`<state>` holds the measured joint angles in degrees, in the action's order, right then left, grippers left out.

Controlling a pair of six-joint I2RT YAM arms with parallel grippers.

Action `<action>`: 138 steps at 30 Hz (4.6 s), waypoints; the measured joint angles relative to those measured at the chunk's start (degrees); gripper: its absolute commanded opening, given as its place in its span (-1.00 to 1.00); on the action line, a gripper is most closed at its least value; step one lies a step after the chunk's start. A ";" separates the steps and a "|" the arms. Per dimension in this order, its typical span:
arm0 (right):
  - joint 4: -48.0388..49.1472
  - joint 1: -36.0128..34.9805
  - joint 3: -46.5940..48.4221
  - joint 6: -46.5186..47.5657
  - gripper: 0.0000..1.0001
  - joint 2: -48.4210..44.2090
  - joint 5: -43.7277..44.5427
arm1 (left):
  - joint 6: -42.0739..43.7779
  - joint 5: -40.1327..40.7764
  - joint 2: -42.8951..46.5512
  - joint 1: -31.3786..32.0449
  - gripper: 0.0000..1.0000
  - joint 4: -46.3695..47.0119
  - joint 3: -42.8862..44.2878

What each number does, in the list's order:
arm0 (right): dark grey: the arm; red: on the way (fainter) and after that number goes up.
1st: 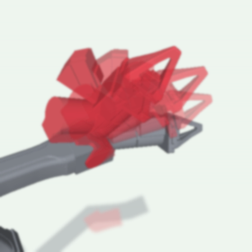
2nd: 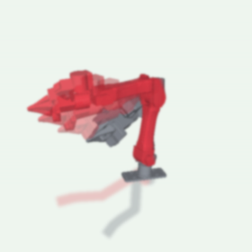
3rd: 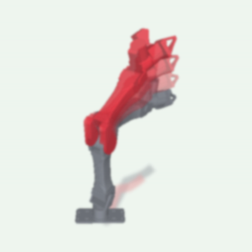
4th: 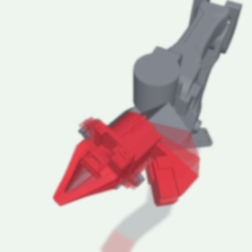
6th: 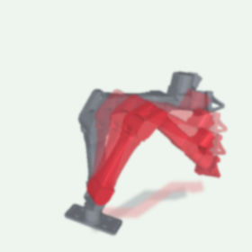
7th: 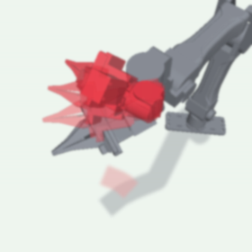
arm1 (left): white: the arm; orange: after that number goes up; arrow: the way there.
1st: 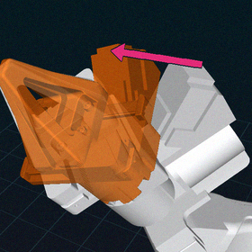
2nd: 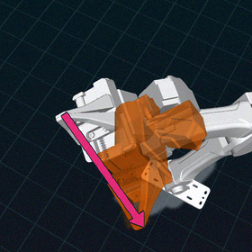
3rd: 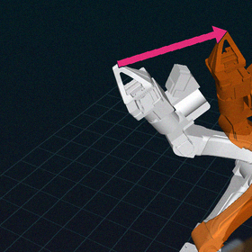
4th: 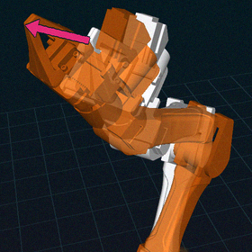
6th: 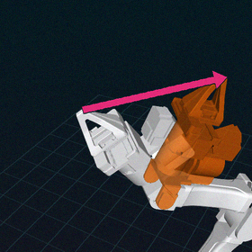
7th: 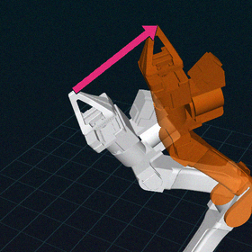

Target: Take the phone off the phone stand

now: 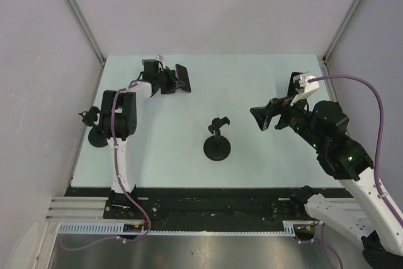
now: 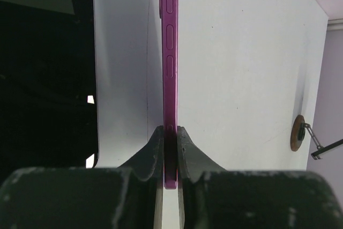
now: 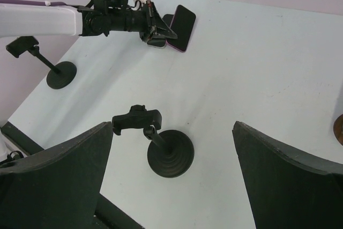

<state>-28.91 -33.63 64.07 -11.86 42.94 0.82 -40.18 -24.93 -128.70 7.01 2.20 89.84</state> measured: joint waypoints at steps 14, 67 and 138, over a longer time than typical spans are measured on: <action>0.00 0.11 0.00 -0.04 0.99 0.68 0.00 | -0.46 -2.36 -1.62 -1.97 -0.06 -0.85 2.29; -0.02 0.22 0.00 -1.66 0.99 1.31 -2.36 | 12.85 10.47 0.98 11.34 1.00 -7.48 2.45; 0.59 0.28 -3.54 -5.70 0.92 10.29 9.31 | 13.86 47.08 56.87 52.02 0.29 -24.87 -31.95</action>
<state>-28.32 -33.34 60.53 -17.56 53.23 10.13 -26.33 22.15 -71.83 59.02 -22.68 57.89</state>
